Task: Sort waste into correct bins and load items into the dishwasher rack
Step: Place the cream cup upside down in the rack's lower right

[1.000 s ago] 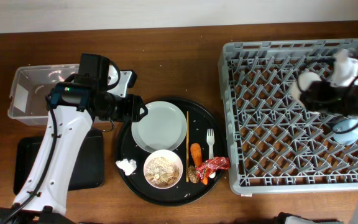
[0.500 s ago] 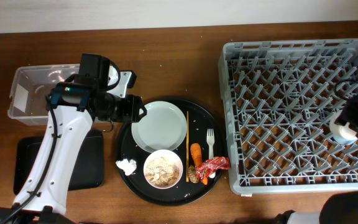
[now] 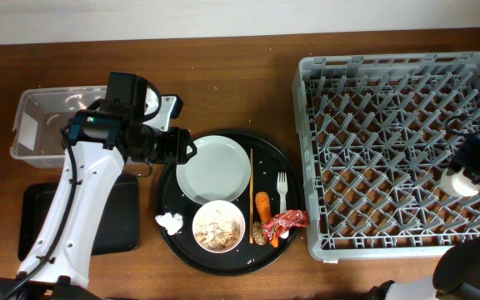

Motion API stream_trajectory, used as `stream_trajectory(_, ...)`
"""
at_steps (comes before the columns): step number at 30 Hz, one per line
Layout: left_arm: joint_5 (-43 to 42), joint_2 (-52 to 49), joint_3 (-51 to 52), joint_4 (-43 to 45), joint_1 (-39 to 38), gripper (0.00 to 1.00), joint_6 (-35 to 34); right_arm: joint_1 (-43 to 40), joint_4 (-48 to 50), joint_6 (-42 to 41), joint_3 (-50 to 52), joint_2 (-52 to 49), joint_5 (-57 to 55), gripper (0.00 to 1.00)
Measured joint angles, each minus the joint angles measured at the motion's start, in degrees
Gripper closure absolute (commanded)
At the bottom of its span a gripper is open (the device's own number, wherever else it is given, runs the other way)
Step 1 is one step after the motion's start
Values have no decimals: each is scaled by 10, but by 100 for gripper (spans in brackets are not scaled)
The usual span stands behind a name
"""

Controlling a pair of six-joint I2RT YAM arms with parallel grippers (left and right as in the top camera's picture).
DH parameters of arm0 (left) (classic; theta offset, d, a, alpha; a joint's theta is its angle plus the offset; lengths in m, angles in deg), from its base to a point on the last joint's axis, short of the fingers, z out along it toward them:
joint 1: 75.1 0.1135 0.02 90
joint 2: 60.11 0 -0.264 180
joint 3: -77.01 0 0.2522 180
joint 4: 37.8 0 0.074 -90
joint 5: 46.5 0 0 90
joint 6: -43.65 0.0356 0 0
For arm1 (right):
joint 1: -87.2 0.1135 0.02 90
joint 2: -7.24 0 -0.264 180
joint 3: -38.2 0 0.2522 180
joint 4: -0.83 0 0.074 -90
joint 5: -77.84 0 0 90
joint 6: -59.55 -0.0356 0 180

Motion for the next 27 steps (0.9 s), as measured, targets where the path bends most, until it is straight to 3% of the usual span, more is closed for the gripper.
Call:
stream_trajectory(12,2,0,0,0,0,45,0,0,37,6,94,-2,26,75)
stream_trajectory(14,2,0,0,0,0,45,0,0,47,6,108,-2,26,64)
stream_trajectory(17,2,0,0,0,0,45,0,0,62,7,120,-3,26,24)
stream_trajectory(18,2,0,0,0,0,45,0,0,66,4,122,-3,27,19)
stream_trajectory(22,2,0,0,0,0,45,0,0,79,9,122,-3,30,12)
stream_trajectory(27,2,0,0,0,0,45,0,0,81,8,122,-3,34,12)
